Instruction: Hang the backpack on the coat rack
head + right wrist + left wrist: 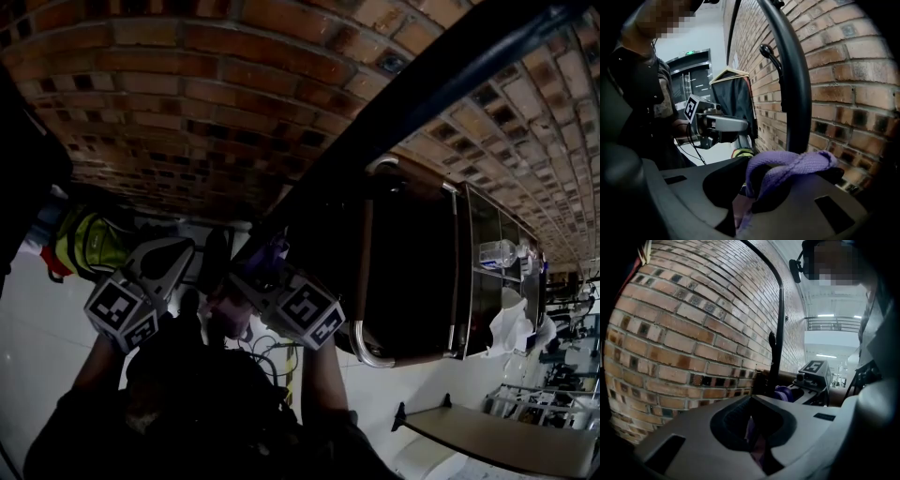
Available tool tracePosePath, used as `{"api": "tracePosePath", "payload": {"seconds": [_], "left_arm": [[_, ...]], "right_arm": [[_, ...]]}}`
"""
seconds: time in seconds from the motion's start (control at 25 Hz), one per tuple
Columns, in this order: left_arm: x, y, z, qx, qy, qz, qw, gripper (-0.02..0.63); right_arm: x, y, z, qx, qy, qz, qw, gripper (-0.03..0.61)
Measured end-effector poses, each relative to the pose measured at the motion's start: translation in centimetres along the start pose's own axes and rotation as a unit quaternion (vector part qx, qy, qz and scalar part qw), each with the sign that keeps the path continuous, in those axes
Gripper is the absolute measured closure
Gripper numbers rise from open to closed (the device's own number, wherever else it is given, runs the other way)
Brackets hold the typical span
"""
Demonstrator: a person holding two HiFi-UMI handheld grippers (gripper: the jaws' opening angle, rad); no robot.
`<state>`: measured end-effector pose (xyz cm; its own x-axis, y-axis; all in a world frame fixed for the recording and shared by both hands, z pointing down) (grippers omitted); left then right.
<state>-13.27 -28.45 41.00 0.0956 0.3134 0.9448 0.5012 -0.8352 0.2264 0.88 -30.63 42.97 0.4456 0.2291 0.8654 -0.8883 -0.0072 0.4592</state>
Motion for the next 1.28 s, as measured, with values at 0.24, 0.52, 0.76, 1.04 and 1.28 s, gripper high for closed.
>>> {"api": "tracePosePath", "payload": {"seconds": [0.24, 0.52, 0.76, 1.04, 1.28], "left_arm": [[0.4, -0.2, 0.2, -0.002, 0.001, -0.001, 1.0, 0.574], [1.2, -0.5, 0.7, -0.003, 0.001, -0.007, 1.0, 0.574], [1.5, -0.7, 1.7, 0.001, 0.002, -0.008, 1.0, 0.574], [2.2, -1.1, 2.6, 0.003, 0.006, -0.014, 0.9999, 0.574], [2.3, -0.8, 3.3, -0.001, 0.009, -0.014, 0.9999, 0.574]], "right_arm": [[2.5, 1.5, -0.3, 0.006, 0.016, -0.015, 1.0, 0.557], [3.9, 1.7, 0.0, 0.033, 0.058, 0.036, 0.997, 0.557], [4.7, 1.7, 0.6, 0.087, 0.075, 0.075, 0.991, 0.554], [6.2, 1.0, 1.0, 0.152, 0.081, 0.102, 0.98, 0.462], [7.6, -0.6, 0.7, 0.183, 0.077, 0.095, 0.976, 0.399]]}}
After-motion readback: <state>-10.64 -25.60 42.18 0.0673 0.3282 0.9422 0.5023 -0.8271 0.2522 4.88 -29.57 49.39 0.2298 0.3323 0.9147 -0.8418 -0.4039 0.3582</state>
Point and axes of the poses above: the fingertips, and each gripper's own axes: y forward along the fingers, z to its right, x out of its underside, the point moved 6 cm from there along -y, backward along the fingers, and after that the axes turned 6 degrees about -x, right-handed, at the moved point
